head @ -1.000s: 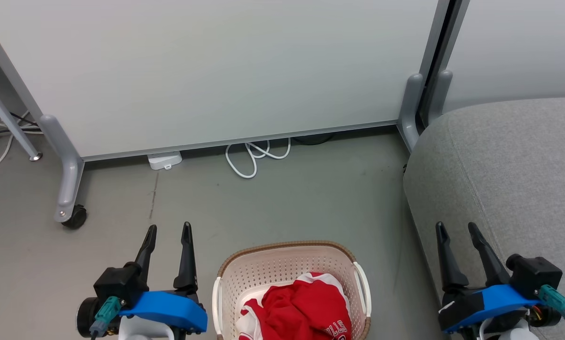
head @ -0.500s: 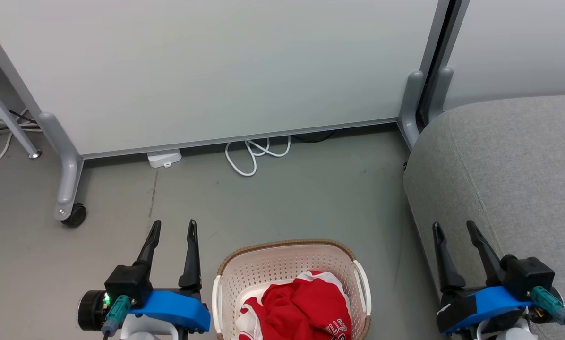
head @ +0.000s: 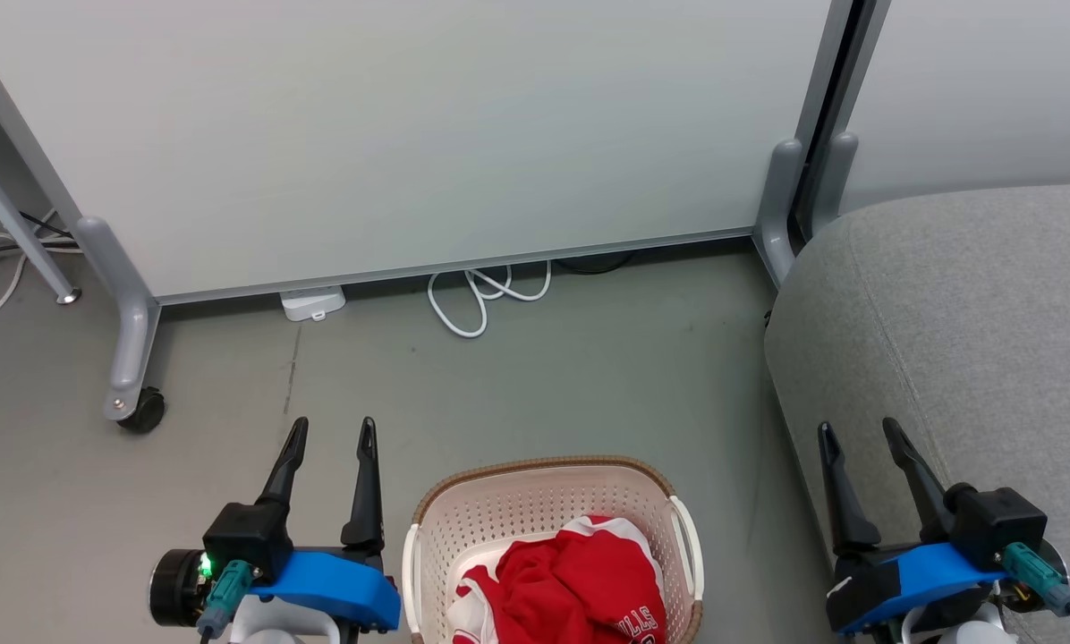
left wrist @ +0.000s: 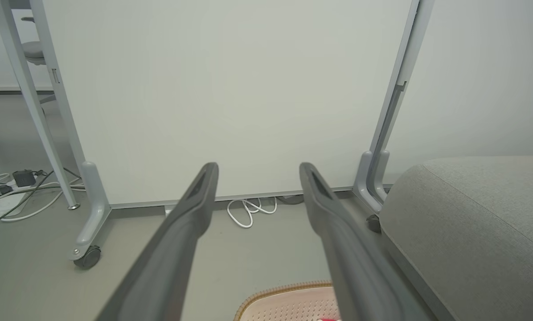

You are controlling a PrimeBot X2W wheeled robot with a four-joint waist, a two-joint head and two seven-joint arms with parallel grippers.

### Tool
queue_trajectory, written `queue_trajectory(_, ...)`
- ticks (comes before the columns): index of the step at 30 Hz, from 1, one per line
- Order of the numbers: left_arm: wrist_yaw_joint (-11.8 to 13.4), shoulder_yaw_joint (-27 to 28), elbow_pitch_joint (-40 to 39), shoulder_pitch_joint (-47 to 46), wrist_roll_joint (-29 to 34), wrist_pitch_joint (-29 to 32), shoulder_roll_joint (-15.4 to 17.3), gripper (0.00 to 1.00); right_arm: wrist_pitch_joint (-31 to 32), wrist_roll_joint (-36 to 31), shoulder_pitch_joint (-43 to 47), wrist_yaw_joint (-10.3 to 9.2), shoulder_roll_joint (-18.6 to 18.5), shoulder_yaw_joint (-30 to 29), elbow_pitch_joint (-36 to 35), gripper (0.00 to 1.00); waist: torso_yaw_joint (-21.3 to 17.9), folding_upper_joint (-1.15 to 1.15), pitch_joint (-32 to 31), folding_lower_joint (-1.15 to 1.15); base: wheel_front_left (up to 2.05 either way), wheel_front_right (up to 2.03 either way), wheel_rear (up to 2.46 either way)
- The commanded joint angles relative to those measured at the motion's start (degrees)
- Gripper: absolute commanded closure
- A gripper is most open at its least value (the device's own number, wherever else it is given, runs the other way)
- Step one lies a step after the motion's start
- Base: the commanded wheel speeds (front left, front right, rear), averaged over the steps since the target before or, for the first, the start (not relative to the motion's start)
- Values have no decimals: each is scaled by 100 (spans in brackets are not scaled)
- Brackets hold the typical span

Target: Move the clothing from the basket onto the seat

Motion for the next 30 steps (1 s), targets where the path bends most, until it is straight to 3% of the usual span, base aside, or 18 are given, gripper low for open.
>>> queue_trajectory(1,14,-21,2,-29,-30,-28,14,0,-30,13,-32,3,-36,5,-6,0,-3,0,12,0,0,0,0)
queue_trajectory(12,-83,-181,524,-310,-16,-22,60,0,-36,17,-401,3,-34,286,-150,0,-277,0,605,0,0,0,0)
queue_trajectory(30,-346,-817,2222,-1962,-48,541,511,0,-126,171,-1861,3,-26,1132,-584,0,-1377,0,3010,0,0,0,0)
